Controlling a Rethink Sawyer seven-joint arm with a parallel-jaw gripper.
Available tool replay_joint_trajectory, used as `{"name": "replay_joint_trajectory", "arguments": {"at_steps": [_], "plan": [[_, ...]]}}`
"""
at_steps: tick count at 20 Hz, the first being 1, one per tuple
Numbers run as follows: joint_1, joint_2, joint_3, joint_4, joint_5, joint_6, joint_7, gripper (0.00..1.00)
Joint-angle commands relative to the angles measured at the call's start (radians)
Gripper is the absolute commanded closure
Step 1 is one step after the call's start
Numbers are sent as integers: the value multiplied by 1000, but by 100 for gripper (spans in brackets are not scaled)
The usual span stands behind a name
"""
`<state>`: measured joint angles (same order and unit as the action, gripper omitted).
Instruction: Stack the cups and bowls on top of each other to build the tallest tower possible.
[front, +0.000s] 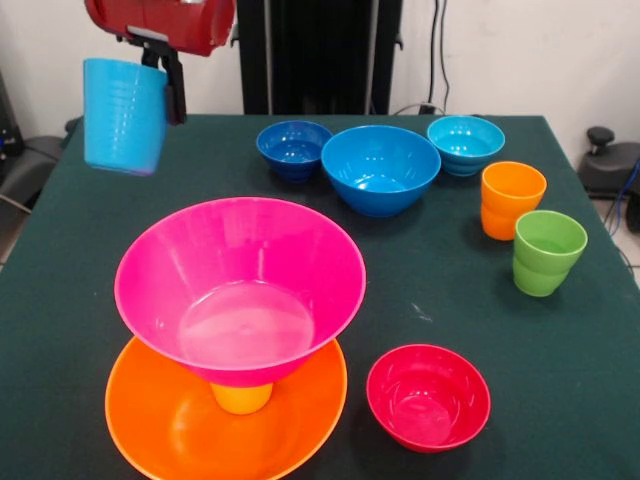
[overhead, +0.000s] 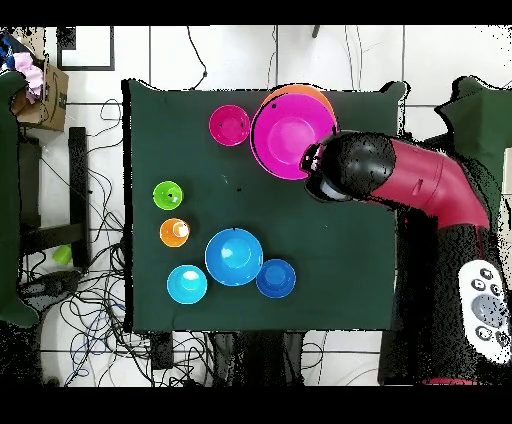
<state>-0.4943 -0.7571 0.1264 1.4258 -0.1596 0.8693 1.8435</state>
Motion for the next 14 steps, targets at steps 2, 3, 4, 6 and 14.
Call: {"name": "replay_joint_trajectory", "arguments": {"at_steps": [2,3,4,6,14], "plan": [[1,115,102,-30,-119,-47,-184,100],[6,124,101,-37,-121,-54,-174,100],[9,131,101,-40,-122,-59,-169,100],[16,147,97,-55,-130,-68,-157,100],[14,150,106,-60,-138,-63,-146,100]]}}
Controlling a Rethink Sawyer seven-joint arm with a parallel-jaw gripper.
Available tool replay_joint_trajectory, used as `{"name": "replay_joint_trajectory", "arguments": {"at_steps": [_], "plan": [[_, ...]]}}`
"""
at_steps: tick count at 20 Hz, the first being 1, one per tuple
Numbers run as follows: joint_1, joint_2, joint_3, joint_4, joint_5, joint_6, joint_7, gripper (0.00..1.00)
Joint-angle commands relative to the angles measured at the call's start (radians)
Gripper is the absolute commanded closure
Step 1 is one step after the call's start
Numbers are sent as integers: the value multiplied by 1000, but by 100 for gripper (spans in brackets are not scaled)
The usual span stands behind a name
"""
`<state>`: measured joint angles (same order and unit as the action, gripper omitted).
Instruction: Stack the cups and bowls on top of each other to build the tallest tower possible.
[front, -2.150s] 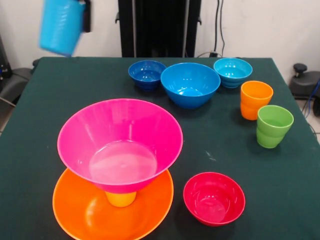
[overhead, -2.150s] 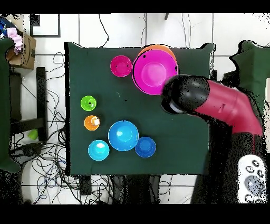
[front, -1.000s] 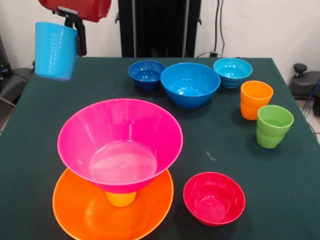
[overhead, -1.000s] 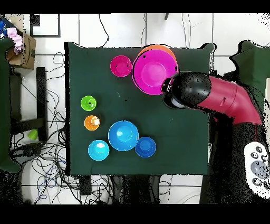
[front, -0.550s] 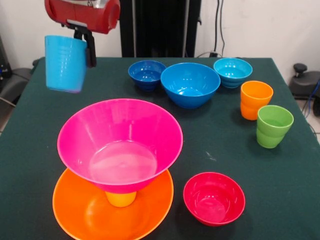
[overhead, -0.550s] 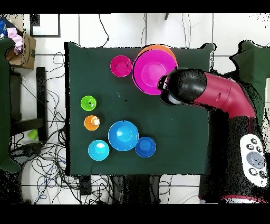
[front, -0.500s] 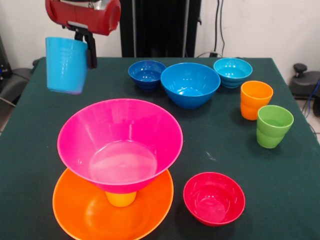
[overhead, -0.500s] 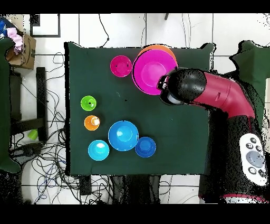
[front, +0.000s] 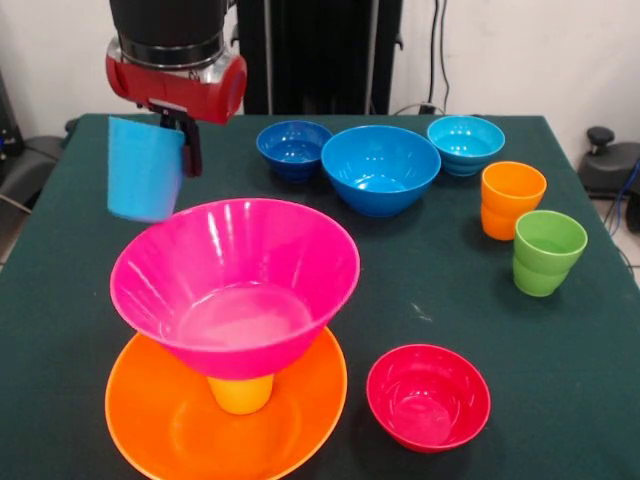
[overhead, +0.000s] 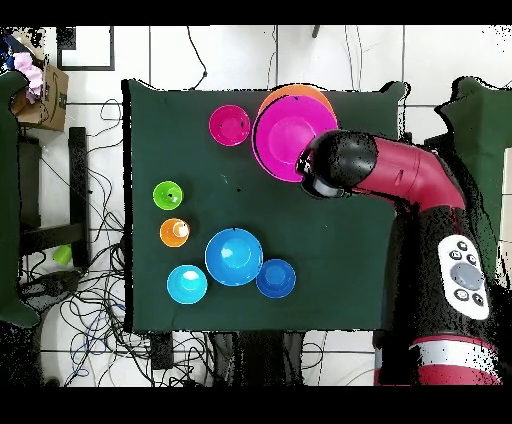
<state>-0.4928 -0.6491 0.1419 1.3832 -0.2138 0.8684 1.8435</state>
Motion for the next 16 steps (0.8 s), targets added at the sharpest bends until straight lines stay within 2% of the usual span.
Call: {"name": "replay_joint_trajectory", "arguments": {"at_steps": [1,11,16], "plan": [[11,40,93,-13,-84,-65,-144,100],[9,-18,111,25,-52,-4,-137,100],[-1,-34,118,45,-50,-4,-146,100]]}}
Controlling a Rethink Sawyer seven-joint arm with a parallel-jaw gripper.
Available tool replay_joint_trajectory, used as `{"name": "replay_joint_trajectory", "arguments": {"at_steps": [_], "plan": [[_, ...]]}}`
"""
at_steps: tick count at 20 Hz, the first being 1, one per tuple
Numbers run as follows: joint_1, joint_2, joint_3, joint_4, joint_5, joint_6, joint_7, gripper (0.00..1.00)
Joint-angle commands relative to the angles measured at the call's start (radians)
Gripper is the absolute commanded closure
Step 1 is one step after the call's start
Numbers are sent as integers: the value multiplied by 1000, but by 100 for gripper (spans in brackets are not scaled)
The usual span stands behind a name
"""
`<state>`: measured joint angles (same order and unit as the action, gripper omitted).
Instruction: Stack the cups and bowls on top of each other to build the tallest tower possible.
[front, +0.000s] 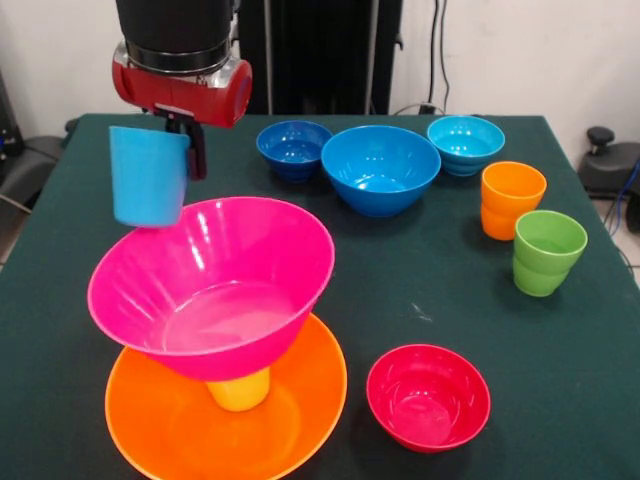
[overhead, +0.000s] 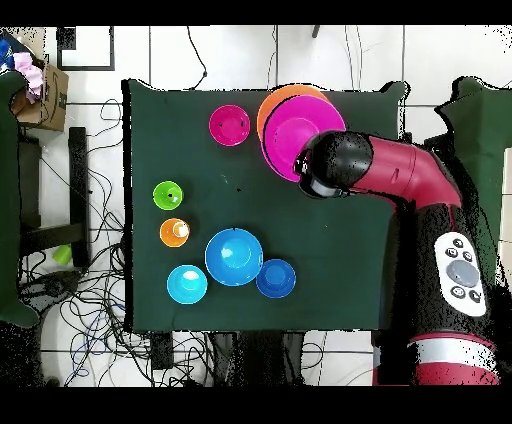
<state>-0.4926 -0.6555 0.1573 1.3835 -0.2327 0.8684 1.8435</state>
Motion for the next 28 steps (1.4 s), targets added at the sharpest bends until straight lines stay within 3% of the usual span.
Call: {"name": "replay_joint_trajectory", "arguments": {"at_steps": [1,18,28], "plan": [[-2,-35,105,51,-26,2,-145,100],[10,-54,131,31,-3,62,-100,100],[71,-8,109,-52,-5,96,-14,100]]}}
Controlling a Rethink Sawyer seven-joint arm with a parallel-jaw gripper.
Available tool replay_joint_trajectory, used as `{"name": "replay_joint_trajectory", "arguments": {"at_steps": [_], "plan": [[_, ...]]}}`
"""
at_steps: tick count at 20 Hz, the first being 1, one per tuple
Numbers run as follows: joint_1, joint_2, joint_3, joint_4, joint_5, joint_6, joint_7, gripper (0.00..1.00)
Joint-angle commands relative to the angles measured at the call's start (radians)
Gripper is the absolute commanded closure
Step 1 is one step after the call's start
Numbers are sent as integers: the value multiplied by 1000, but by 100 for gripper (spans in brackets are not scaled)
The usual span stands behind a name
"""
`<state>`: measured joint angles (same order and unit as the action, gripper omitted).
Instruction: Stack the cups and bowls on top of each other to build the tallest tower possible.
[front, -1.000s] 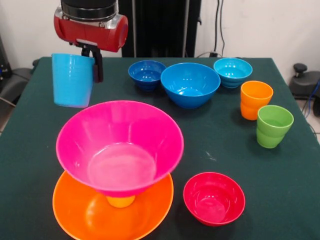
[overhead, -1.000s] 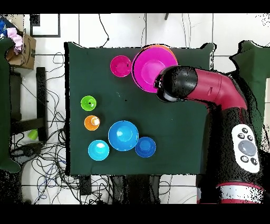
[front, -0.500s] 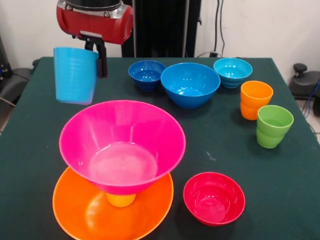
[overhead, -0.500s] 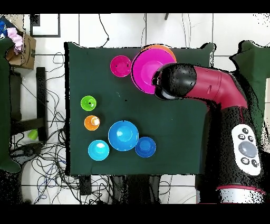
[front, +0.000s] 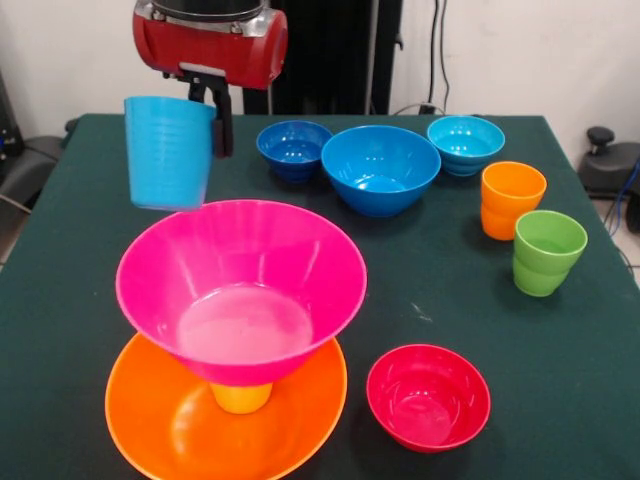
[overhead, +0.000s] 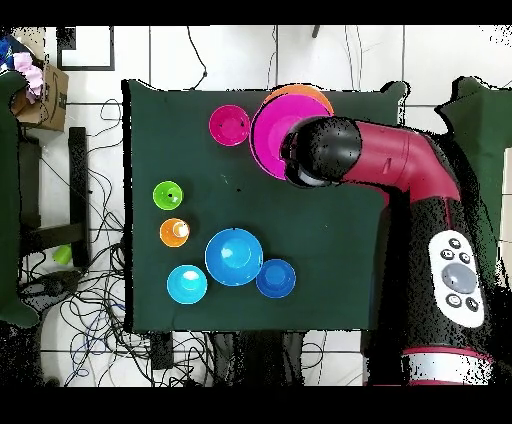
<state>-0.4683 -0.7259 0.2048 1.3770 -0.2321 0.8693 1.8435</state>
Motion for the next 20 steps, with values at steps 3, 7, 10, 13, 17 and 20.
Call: {"name": "replay_joint_trajectory", "arguments": {"at_steps": [3,7,10,13,17,20], "plan": [[47,80,58,-76,-8,113,-24,100],[59,83,48,-95,-9,134,-18,100],[62,79,42,-96,-11,141,-20,100],[53,73,39,-74,-13,118,-30,100],[52,80,34,-65,-22,91,-26,100],[54,84,29,-56,-29,73,-20,100]]}}
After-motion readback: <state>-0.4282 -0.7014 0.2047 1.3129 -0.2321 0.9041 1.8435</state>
